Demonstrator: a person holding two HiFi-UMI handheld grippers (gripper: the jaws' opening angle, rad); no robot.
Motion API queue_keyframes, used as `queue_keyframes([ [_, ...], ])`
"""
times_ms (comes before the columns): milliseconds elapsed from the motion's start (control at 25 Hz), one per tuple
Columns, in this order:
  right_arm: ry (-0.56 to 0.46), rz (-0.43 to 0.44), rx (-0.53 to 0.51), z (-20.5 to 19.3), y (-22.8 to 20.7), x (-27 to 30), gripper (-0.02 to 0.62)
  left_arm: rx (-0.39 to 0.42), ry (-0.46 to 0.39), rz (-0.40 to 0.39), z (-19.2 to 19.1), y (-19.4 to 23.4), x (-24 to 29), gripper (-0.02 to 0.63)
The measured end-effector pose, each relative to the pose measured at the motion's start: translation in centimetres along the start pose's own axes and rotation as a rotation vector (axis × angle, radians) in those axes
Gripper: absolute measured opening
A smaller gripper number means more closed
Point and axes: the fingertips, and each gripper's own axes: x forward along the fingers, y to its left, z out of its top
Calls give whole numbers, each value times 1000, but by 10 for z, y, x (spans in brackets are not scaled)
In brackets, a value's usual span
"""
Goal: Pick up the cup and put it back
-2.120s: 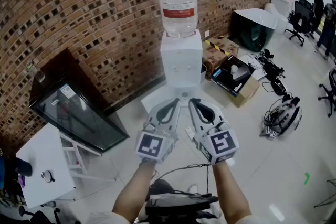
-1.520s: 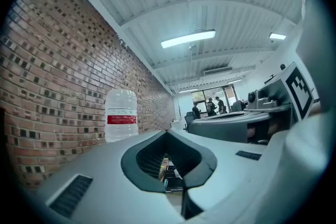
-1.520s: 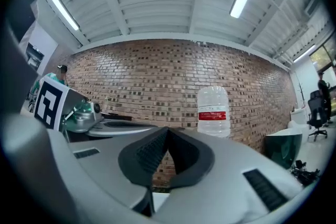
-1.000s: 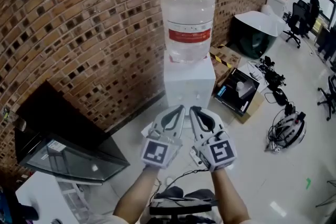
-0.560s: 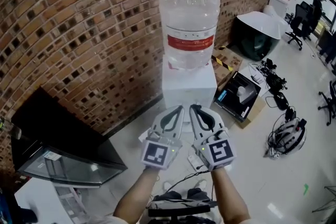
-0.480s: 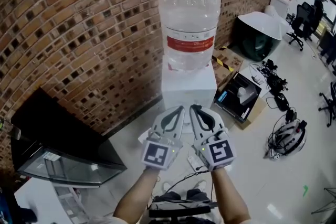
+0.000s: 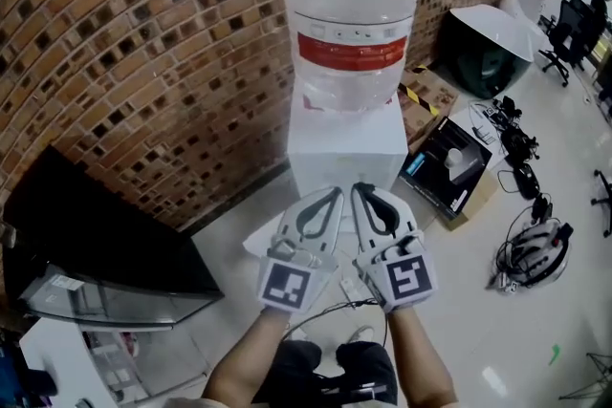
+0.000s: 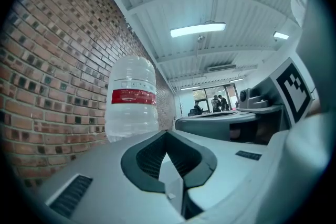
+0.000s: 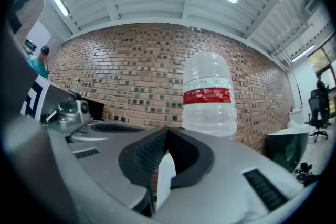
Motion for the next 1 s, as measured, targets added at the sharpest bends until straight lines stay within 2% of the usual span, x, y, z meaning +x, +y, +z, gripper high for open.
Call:
queue_keyframes([
  [160,12,2,0,-69,-4,11,5,-9,6,13,-67,4,-3,5],
  [560,55,-3,27,-270,-5,29,5,-3,47,67,-256,11,-28,5],
  [1000,79,-2,32,-467,0,50,5,-16,99,65,-449,14,-60,5],
])
